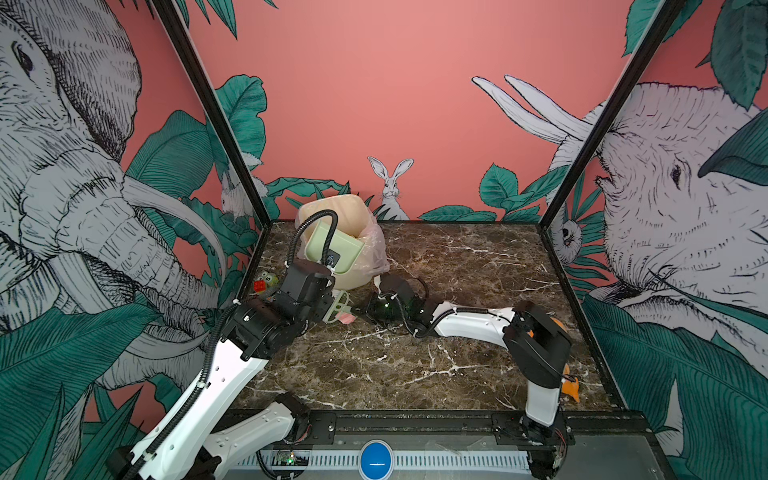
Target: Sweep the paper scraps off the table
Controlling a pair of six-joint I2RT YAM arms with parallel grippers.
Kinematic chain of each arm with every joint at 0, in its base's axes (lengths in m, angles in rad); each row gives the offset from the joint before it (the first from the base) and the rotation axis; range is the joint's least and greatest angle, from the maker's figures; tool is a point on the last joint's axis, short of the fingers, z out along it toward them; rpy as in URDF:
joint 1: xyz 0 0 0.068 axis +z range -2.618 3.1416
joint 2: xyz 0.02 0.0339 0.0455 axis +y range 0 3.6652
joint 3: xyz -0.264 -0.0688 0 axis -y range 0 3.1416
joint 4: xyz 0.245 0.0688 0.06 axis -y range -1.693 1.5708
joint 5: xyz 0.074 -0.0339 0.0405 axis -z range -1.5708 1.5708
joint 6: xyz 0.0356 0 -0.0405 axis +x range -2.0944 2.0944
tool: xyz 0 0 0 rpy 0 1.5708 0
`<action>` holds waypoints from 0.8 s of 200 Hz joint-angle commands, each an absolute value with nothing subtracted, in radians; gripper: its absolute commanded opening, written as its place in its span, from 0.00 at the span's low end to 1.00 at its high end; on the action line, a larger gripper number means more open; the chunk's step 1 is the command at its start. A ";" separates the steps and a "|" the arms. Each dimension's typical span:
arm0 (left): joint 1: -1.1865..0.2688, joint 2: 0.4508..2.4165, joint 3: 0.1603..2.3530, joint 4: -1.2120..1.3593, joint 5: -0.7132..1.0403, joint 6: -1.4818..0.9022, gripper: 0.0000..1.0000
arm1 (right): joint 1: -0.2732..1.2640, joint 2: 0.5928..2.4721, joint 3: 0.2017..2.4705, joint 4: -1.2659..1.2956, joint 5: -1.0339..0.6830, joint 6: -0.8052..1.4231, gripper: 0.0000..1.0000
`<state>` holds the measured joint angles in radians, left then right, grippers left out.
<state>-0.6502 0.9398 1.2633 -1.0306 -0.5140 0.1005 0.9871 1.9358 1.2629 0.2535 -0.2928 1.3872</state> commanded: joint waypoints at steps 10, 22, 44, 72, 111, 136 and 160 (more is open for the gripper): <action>-0.655 0.917 1.228 -1.055 -0.486 0.058 0.11 | 0.968 2.021 1.282 0.280 -0.280 1.462 0.00; -0.654 0.916 1.221 -1.057 -0.483 0.054 0.11 | 0.958 2.017 1.257 0.279 -0.278 1.462 0.00; -0.654 0.910 1.213 -1.057 -0.482 0.053 0.11 | 0.933 1.951 1.178 0.233 -0.262 1.432 0.00; -0.654 0.913 1.203 -1.054 -0.468 0.050 0.11 | 0.884 1.804 1.001 0.211 -0.261 1.424 0.00; -0.655 0.916 1.186 -1.045 -0.450 0.058 0.12 | 0.799 1.485 0.709 0.046 -0.284 1.384 0.00; -0.654 0.917 1.180 -1.041 -0.435 0.059 0.12 | 0.733 1.240 0.618 -0.188 -0.262 1.318 0.00; -0.654 0.922 1.164 -1.034 -0.405 0.053 0.13 | 0.681 1.079 0.650 -0.399 -0.239 1.245 0.00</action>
<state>-0.6502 0.9283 1.1881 -1.0447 -0.4431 0.0711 0.7204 1.1980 0.6235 -0.1307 -0.3023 1.3025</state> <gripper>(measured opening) 0.151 0.071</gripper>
